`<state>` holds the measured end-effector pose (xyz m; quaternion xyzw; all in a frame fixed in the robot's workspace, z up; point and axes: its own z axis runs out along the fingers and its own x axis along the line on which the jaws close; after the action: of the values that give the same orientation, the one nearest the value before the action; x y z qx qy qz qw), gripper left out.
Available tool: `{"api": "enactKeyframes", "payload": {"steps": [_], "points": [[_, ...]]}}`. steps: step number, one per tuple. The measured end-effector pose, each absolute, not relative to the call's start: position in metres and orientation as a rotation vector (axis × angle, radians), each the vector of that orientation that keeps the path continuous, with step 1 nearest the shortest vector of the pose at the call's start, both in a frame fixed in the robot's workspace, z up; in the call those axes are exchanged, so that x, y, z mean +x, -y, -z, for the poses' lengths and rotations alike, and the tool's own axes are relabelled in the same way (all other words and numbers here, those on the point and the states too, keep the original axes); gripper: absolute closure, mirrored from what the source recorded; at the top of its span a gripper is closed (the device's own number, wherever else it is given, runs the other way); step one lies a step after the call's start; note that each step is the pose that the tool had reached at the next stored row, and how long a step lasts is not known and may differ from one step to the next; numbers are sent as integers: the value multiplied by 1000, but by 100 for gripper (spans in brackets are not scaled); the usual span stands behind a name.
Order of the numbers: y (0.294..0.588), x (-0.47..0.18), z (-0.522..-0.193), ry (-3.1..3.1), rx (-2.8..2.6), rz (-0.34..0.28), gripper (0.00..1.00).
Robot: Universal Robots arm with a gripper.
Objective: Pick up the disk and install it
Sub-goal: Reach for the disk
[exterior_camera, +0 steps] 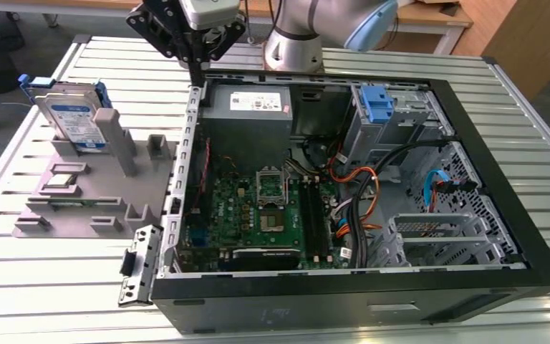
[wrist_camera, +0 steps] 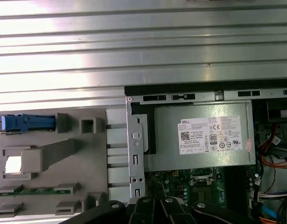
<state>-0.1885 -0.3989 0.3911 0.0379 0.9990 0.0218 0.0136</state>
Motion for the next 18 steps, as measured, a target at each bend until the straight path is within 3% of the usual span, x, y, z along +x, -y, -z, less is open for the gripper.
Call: {"api": "enactKeyframes", "payload": {"steps": [18], "points": [[399,-195,-391,-3111,118,-68,90]]}}
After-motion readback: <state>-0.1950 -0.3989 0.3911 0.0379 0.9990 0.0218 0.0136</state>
